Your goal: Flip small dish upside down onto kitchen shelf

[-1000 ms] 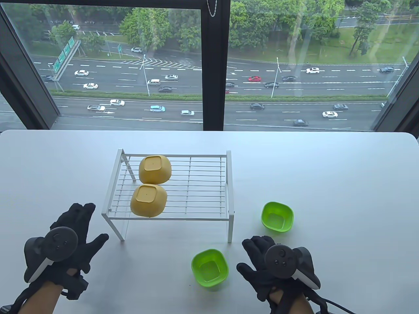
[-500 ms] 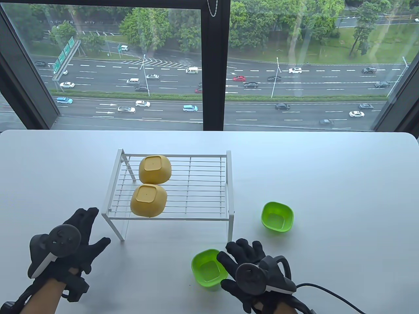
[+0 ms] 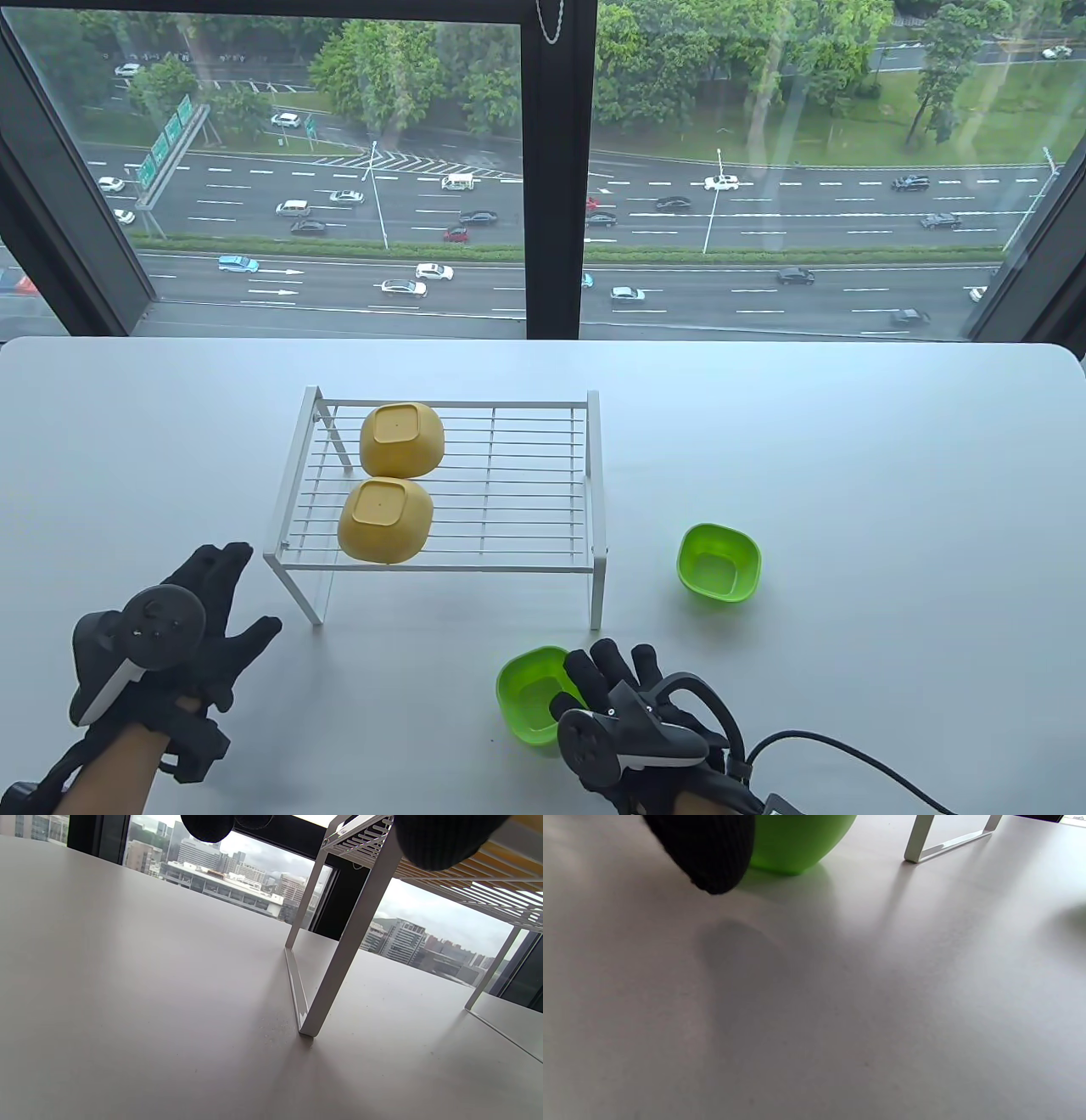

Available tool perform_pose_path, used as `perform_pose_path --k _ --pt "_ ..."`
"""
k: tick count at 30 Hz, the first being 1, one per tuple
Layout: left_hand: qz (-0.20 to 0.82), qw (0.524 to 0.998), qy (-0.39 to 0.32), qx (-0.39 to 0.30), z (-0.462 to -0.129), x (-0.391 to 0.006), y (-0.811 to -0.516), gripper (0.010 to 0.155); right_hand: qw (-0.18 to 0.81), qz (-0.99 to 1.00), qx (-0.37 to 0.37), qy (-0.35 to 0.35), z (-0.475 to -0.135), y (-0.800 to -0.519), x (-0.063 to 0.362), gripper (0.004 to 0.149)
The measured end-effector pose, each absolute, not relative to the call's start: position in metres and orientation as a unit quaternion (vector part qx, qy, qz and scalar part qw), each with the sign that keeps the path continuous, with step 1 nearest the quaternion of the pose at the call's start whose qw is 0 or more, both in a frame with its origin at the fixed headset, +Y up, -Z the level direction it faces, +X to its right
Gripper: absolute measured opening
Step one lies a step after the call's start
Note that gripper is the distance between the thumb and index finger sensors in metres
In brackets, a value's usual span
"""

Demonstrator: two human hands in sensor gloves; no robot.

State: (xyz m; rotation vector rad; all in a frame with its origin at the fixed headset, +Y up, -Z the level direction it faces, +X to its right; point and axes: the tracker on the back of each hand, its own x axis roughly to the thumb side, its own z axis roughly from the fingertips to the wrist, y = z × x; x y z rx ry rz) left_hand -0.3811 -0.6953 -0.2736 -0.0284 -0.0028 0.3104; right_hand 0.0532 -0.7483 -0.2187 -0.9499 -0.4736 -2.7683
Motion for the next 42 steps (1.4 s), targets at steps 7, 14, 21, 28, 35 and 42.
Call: perform_pose_path --k 7,14,21,28,35,42 --pt "0.158 0.987 0.0 -0.013 -0.273 -0.382 -0.695 0.085 0.097 -0.927 -0.337 -0.136 -0.22 -0.75 0.05 0.068" --pt "0.157 0.988 -0.004 -0.014 -0.273 -0.381 -0.696 0.083 0.104 -0.922 -0.36 -0.095 -0.219 -0.747 0.048 0.048" --pt "0.159 0.987 -0.004 -0.014 -0.273 -0.381 -0.696 0.082 0.087 -0.925 -0.364 -0.065 -0.219 -0.738 0.052 0.042" --pt "0.156 0.988 -0.003 -0.016 -0.273 -0.38 -0.697 0.082 0.07 -0.932 -0.349 -0.06 -0.22 -0.731 0.057 0.043" --pt "0.156 0.988 -0.002 -0.015 -0.273 -0.38 -0.697 0.082 0.041 -0.939 -0.339 -0.039 -0.22 -0.721 0.063 0.043" --pt "0.155 0.988 -0.002 -0.015 -0.272 -0.38 -0.697 0.081 0.01 -0.942 -0.335 -0.01 -0.219 -0.711 0.07 0.043"
